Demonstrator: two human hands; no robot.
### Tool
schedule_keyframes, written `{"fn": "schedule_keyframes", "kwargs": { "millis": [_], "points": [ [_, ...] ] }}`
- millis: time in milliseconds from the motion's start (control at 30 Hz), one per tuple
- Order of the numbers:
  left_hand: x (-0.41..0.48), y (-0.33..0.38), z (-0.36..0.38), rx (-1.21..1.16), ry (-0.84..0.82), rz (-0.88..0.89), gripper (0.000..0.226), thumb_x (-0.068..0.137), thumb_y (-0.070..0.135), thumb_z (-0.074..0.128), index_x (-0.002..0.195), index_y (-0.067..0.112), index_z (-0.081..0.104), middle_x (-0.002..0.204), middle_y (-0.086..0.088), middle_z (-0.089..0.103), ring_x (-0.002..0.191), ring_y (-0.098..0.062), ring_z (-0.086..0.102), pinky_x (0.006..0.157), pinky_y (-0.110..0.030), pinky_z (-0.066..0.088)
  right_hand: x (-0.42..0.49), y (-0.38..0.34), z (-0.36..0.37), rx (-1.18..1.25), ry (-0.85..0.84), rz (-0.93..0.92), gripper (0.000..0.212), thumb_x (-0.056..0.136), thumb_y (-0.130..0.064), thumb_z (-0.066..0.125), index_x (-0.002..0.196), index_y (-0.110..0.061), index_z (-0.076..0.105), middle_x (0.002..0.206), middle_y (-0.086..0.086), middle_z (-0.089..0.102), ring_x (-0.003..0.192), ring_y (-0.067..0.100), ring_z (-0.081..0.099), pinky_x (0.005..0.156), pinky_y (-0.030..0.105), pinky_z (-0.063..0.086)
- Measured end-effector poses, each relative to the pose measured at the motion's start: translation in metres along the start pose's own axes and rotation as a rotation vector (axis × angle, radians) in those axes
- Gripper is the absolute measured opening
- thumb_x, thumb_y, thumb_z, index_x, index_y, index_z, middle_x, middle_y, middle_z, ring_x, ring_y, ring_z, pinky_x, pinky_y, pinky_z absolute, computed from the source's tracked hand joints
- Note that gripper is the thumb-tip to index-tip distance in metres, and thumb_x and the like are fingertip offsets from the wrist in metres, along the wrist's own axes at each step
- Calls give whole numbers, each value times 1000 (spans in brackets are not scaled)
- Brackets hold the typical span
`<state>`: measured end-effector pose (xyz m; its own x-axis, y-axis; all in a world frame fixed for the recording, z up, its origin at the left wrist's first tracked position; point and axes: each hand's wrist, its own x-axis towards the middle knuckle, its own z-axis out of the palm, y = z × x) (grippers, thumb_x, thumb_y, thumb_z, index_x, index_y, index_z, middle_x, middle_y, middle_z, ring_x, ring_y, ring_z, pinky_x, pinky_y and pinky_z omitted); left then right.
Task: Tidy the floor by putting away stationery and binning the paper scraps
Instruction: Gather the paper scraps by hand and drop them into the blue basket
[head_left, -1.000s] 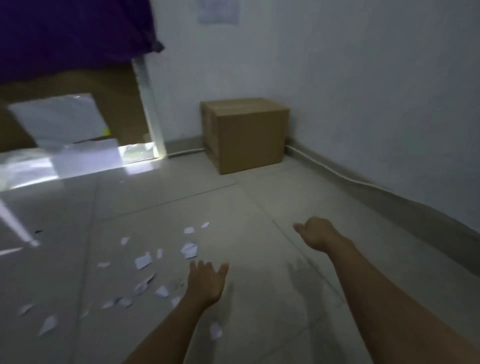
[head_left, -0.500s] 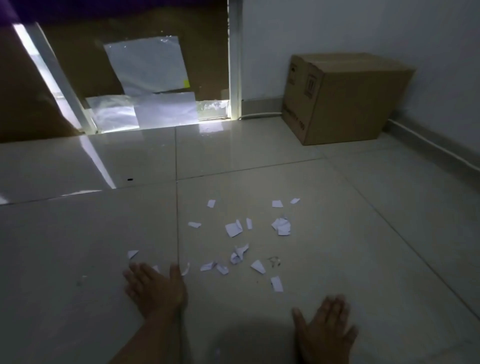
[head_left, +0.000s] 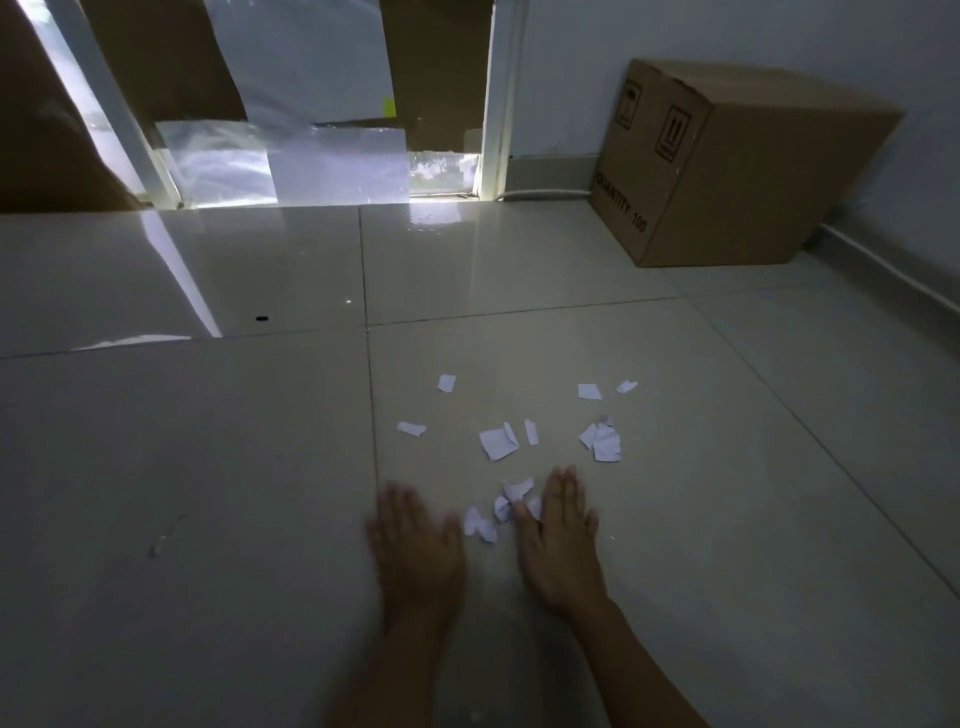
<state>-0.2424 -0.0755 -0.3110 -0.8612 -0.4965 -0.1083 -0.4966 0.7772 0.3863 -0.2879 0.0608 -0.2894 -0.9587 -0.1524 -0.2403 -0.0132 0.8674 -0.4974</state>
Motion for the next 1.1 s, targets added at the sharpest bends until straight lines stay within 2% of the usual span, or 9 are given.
{"fn": "schedule_keyframes", "kwargs": {
  "millis": [100, 200, 333, 433, 567, 700, 867, 967, 1100],
  "points": [
    [-12, 45, 11, -55, -79, 234, 76, 98, 45, 1, 127, 1, 56, 135, -19, 53, 128, -37, 49, 119, -44, 9, 5, 0, -3, 60, 139, -39, 66, 98, -46, 19, 150, -15, -9, 152, -5, -24, 144, 10, -19, 114, 31, -15],
    [1, 77, 3, -26, -134, 398, 72, 99, 38, 0, 120, 7, 62, 127, -12, 63, 121, -29, 57, 116, -37, 3, 22, 7, -19, 146, 373, 93, 62, 99, -40, 25, 151, -11, 4, 160, 4, -4, 146, 12, -11, 117, 31, -8],
    [44, 80, -10, -23, 23, 252, 66, 99, 37, 6, 130, -2, 50, 140, -21, 47, 132, -36, 44, 114, -47, 24, 67, 29, -53, 126, 436, 191, 58, 100, -33, 31, 148, -4, 19, 160, 13, 6, 149, 24, 1, 120, 38, 0],
    [74, 67, -17, -36, 72, 20, 60, 99, 36, 25, 146, -1, 16, 158, -17, 6, 148, -30, 0, 119, -42, -3, 105, 42, -82, 182, 378, 197, 61, 100, -35, 35, 148, -2, 18, 160, 15, 4, 149, 25, 0, 119, 40, 1],
    [95, 49, -15, -49, 3, -190, 70, 97, 44, 26, 147, -2, 7, 159, -17, -1, 147, -28, -6, 118, -42, -6, 150, 59, -98, 129, 161, 151, 70, 97, -47, 32, 150, -7, 10, 160, 11, -4, 149, 24, -4, 120, 46, 1],
    [79, 52, -9, 43, -116, -51, 64, 99, 42, 15, 148, 2, 6, 159, -14, -1, 148, -25, -6, 118, -41, -8, 166, 65, -102, -23, -14, 56, 70, 98, -49, 26, 152, -10, 3, 161, 8, -6, 149, 23, -6, 118, 45, -5],
    [92, 74, -12, 0, -130, 382, 69, 87, 41, 8, 143, 11, 35, 156, -5, 25, 148, -18, 7, 119, -34, -2, 161, 57, -80, -344, -97, -93, 61, 100, -45, 20, 152, -19, 2, 160, 7, -10, 148, 24, -10, 118, 47, -6],
    [126, 76, -16, -60, -31, 282, 61, 95, 39, 19, 144, 3, 31, 156, -14, 22, 147, -26, 7, 119, -36, 6, 141, 45, -59, -385, -89, -237, 57, 100, -43, 14, 152, -20, 7, 161, 5, -5, 149, 22, -7, 118, 47, -6],
    [150, 67, -12, 101, -174, 154, 63, 100, 41, 18, 149, 6, 2, 160, -10, -5, 147, -25, -9, 119, -40, -4, 104, 43, -41, -328, -106, -475, 82, 80, -53, -5, 150, -18, 21, 160, 5, 9, 149, 24, 4, 117, 49, -3]
  ]
}}
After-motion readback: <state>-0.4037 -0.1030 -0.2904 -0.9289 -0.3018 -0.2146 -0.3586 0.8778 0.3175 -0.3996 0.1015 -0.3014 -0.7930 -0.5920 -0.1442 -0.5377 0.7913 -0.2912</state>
